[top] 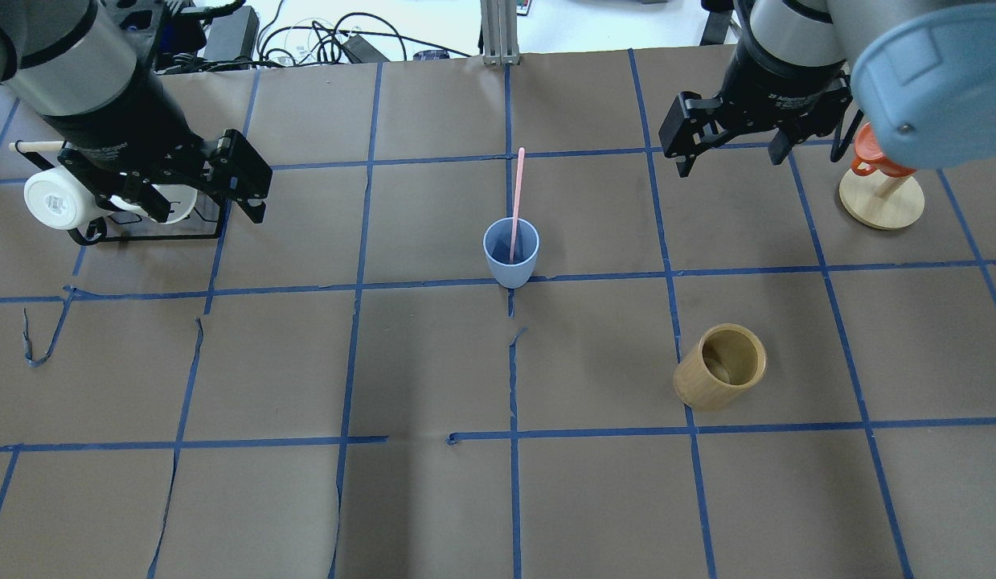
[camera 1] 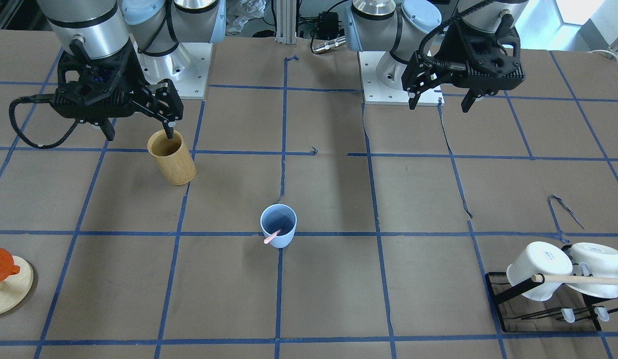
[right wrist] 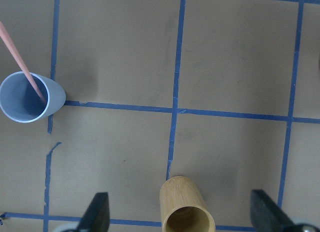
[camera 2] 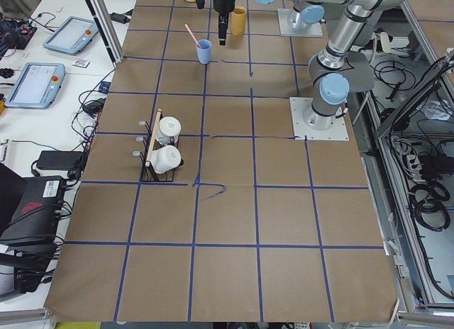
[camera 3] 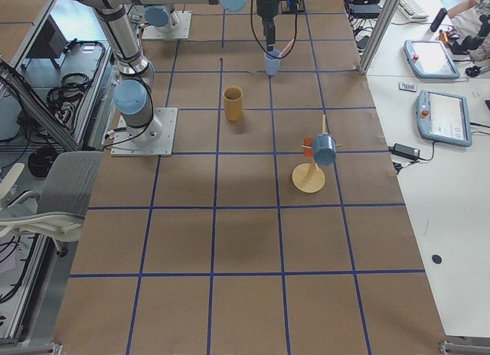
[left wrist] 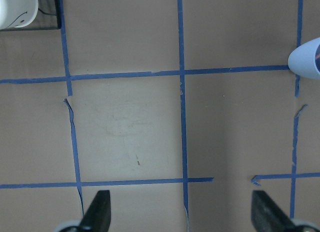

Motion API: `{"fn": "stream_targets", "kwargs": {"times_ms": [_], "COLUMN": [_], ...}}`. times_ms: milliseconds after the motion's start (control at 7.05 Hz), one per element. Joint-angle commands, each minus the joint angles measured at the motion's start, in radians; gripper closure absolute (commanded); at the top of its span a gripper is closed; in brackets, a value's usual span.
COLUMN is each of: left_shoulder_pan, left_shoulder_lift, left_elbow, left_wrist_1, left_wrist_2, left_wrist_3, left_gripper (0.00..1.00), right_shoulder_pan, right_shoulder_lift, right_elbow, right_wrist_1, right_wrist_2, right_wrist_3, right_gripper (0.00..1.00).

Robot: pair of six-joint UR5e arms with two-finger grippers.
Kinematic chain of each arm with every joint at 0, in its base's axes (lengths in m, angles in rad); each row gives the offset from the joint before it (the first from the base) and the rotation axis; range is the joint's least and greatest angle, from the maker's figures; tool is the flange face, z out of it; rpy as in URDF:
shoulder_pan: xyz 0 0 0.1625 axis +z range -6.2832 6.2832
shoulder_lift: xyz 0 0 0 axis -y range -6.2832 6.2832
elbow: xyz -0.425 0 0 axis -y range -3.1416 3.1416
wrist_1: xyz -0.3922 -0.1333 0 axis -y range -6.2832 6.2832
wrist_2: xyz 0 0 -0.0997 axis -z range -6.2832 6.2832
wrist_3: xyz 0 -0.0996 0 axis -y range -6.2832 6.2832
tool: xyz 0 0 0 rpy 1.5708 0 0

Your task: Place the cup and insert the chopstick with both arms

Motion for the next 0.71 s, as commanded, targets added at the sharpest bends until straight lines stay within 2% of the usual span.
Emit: {"fn": "stream_targets", "kwargs": {"times_ms": [0,567], "left_shoulder_pan": [0.000,0.000], "left_shoulder_lift": [0.000,0.000], "left_elbow": [0.000,0.000], "left_wrist_1": [0.000,0.002], "left_wrist_2": [0.000,0.000], "left_wrist_3": [0.000,0.000], "left_gripper": [0.00,0.00], "right_shoulder_pan": [-0.001,-0.001], "right_shoulder_lift": [-0.001,-0.019], "right_elbow": [0.001,0.001], "right_wrist_1": [-0.001,0.005], "right_wrist_2": [0.019,0.010], "right_wrist_3": [0.006,0.057], "right_gripper": [0.00,0.00]}}
